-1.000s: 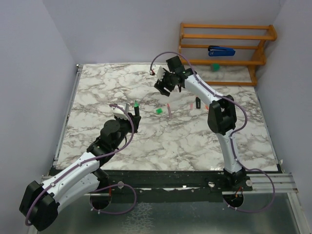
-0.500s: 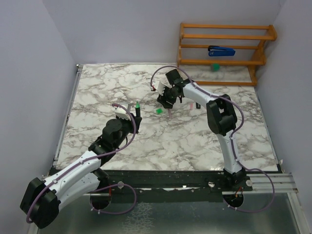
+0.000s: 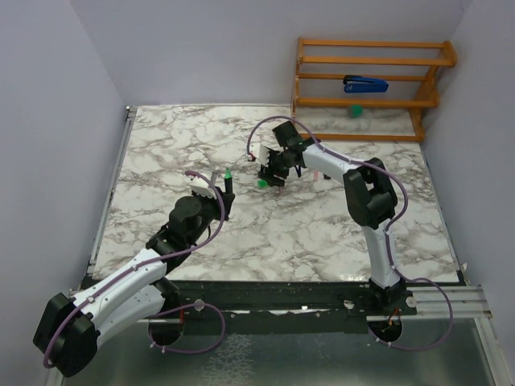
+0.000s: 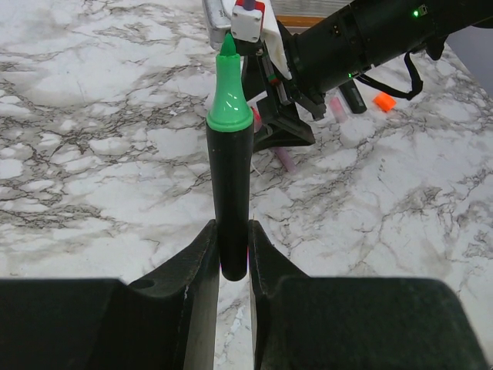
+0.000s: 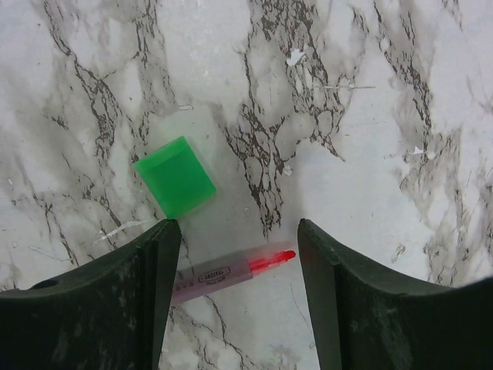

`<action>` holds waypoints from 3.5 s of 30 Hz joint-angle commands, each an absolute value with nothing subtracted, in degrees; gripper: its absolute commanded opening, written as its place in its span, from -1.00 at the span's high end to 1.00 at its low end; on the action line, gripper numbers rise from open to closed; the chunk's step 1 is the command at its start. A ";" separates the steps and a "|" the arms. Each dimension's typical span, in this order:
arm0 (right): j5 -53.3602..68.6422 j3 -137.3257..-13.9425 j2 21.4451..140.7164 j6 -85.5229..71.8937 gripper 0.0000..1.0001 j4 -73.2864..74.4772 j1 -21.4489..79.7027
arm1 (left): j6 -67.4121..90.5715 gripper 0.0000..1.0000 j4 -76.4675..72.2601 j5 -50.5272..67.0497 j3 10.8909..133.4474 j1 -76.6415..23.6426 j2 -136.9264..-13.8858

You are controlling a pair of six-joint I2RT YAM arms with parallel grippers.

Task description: Insert the pens into the pen caps

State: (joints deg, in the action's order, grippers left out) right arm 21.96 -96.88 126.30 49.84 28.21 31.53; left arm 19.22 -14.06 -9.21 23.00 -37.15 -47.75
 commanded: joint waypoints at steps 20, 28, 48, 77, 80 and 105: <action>31.80 -102.03 126.16 52.43 -0.30 37.28 33.96 | 18.98 1.00 -16.11 -6.51 22.50 -37.35 -47.79; 31.47 -103.07 127.79 52.46 -0.30 37.42 34.97 | 18.98 1.00 -16.08 -6.50 22.32 -37.35 -47.68; 32.47 -104.59 131.37 52.29 -0.16 38.12 35.14 | 19.07 1.00 -16.08 -6.94 22.03 -37.35 -47.51; 30.76 -103.57 133.29 51.20 0.67 39.05 35.08 | 19.25 1.00 -15.90 -7.29 21.88 -37.35 -47.13; 30.45 -102.96 133.05 50.79 0.80 37.75 35.14 | 19.25 1.00 -15.91 -7.38 21.93 -37.35 -47.36; 19.04 -60.79 98.49 27.73 0.99 -33.51 35.08 | 19.35 1.00 -19.68 -8.05 20.39 -37.35 -55.08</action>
